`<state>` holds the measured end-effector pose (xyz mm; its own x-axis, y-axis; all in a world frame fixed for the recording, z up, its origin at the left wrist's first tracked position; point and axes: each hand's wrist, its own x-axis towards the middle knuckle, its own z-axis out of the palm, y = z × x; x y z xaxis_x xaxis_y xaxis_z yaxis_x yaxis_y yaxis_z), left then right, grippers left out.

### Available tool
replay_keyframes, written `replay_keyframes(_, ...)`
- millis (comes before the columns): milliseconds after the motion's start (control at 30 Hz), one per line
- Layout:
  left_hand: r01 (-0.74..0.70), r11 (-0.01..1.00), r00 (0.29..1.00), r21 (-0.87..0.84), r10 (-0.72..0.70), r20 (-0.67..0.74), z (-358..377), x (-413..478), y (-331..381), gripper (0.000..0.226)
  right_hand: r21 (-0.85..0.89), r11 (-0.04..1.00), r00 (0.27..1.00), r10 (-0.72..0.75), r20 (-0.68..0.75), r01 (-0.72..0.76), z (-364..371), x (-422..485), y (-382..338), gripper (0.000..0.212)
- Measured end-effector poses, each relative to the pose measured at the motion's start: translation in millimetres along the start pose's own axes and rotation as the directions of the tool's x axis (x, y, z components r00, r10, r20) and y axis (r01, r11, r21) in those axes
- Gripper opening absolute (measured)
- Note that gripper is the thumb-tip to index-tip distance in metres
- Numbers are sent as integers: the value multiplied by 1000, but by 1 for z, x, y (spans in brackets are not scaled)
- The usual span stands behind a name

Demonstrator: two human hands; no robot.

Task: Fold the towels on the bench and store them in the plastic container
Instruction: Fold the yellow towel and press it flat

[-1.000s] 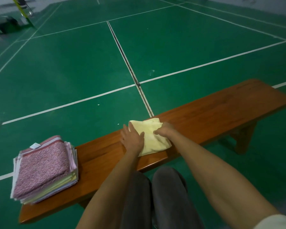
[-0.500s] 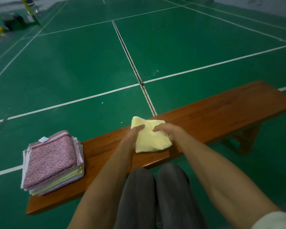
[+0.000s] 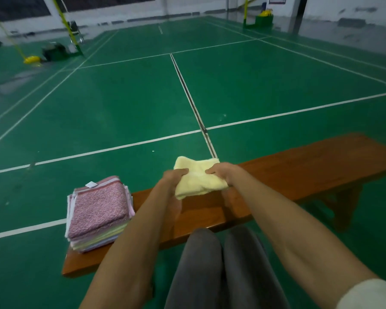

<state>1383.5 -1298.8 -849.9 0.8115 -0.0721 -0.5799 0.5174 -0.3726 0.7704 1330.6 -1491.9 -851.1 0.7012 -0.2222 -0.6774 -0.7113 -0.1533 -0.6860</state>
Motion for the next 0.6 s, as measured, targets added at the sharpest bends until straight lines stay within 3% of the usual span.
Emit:
replay_keyframes(33,-12,1000,1000,-1,12,-7,-9,-4,2,69,8,1000,999,25,21,-25,3,4,-5,67)
replay_keyframes(133,-34,999,999,-13,34,-12,-37,-5,4,74,-66,997,998,-31,50,34,17,-34,-31,16)
replay_keyframes(233,-72,996,996,-45,70,-46,-62,-2,3,81,-175,980,995,-87,44,94,33,-58,-53,25)
replay_keyframes(367,-125,989,987,-85,115,-112,-89,-25,7,69,-183,973,990,-128,64,138,58,-62,-72,22)
replay_keyframes(500,-151,986,974,-71,136,-182,-127,-38,-1,66,-108,975,979,-186,83,195,94,-64,-87,9)
replay_keyframes(600,-146,988,967,-55,131,-220,-158,-40,-14,65,-65,977,974,-194,120,203,123,-61,-97,21)
